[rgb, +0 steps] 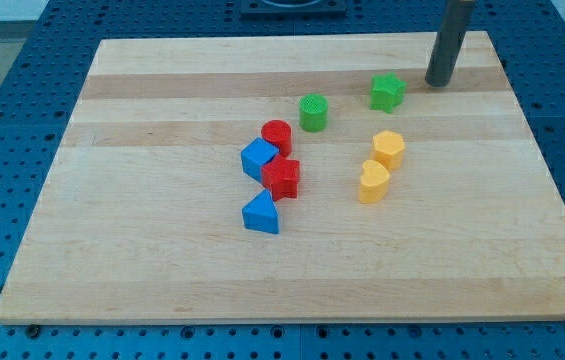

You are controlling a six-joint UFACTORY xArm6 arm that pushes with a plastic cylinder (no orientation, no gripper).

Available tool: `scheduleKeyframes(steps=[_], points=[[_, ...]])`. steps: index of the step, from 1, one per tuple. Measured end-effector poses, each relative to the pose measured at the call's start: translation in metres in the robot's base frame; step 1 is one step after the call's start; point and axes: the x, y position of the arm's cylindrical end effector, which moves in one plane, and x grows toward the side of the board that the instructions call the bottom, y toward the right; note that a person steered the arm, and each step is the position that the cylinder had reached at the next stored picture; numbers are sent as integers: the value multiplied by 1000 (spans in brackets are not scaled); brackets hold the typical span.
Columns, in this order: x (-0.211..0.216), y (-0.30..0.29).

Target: Move the green star to the green circle

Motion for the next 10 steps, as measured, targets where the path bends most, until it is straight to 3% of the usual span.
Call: scheduleKeyframes(steps=[6, 8, 9, 10], points=[[25, -171], [8, -103], [37, -78], [59, -92]])
